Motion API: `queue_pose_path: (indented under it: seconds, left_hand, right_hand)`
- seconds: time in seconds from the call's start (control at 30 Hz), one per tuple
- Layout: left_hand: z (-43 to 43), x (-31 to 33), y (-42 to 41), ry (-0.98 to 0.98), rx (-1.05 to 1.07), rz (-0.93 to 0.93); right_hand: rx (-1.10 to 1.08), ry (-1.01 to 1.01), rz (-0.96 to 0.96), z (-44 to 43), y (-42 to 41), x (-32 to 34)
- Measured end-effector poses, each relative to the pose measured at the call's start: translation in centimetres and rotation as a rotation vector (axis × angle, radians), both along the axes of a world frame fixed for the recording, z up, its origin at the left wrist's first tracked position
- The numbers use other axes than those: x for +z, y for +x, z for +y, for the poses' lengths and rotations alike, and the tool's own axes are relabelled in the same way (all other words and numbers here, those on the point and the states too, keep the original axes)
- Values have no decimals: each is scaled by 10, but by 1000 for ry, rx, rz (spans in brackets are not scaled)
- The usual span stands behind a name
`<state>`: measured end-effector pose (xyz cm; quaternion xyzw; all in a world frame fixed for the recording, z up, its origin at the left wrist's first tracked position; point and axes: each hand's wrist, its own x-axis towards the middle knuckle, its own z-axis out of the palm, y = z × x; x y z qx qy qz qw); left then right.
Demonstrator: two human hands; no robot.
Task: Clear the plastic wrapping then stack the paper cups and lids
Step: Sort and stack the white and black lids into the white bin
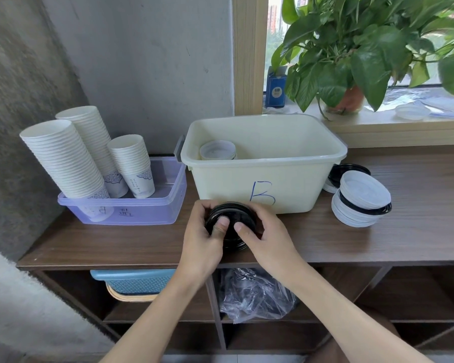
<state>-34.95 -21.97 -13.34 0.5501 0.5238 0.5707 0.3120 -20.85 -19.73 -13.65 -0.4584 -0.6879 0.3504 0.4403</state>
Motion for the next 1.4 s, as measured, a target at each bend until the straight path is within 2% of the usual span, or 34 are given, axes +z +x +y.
queue_pose_path:
  seconds: [0.27,0.37,0.47,0.6,0.83,0.9,1.0,1.1,1.13,1.2,1.33,1.4]
  left_hand:
    - [-1,3,-2,-39,-69,-26]
    - [0,3,-2,-44,-50,-5]
    - [0,4,-2,-72,-66,-45]
    - [-2,6,-4,-120,-192,-132]
    - [-1,6,-7,-93,-257,-211]
    - [-2,5,-9,-70,-204,-156]
    - [-1,-3,-20,-63,39,-122]
    - [-7,-2,-35,-101,145,-336]
    - [-11,1,-36,-124,130,-434]
    - [-20,9,-33,-157,66,-519]
    - [-22,14,-13,-148,-14,-347]
    - [-17,14,-4,-120,-10,-306]
  right_hand:
    - [-32,-11,93,-2,0,2]
    - [-97,93,75,0,-1,-2]
    - [-180,90,110,0,-2,-4]
    - [-216,41,118,1,2,-3]
    - [-275,45,153,0,2,-3]
    - [-303,46,174,-1,2,-2]
    - [-346,42,228,-4,0,0]
    - [-377,52,272,-5,-1,2]
    - [-381,54,278,-6,-1,2]
    - [-373,48,273,-6,-2,2]
    - [-259,15,227,-6,0,1]
    - [-179,-21,302,-7,3,5]
